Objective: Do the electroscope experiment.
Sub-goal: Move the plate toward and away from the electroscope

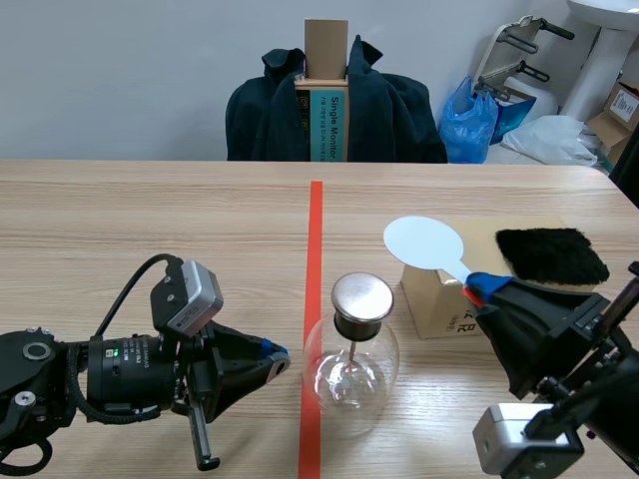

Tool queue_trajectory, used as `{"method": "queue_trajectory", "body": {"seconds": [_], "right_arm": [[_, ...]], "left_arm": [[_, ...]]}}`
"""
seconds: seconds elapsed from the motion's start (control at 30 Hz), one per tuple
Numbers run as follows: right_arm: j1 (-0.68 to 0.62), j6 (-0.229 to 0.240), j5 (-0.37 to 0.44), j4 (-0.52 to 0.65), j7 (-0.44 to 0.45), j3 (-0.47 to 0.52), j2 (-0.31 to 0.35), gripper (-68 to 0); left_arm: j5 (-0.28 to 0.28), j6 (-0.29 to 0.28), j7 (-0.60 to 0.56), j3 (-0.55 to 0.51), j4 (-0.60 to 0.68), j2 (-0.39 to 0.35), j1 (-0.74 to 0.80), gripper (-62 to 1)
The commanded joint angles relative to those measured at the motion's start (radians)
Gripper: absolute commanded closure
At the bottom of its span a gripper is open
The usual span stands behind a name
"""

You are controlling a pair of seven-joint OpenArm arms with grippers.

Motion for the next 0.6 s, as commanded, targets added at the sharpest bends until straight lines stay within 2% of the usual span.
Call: {"method": "queue_trajectory", "body": {"seconds": [0.0,0.37,0.57], "right_arm": [[0.011,-0.004,0.015,0.018,0.016,0.002,0.002,-0.8],[0.012,-0.023,0.015,0.018,0.201,0.002,0.002,-0.8],[0.012,-0.023,0.015,0.018,0.256,0.002,0.002,-0.8]], "left_arm": [[-0.009,-0.001,-0.016,-0.003,0.019,0.000,-0.005,-2.7],[-0.009,-0.001,-0.016,-0.003,0.019,0.000,-0.005,-2.7],[-0.009,-0.001,-0.016,-0.003,0.019,0.000,-0.005,-2.7]]}}
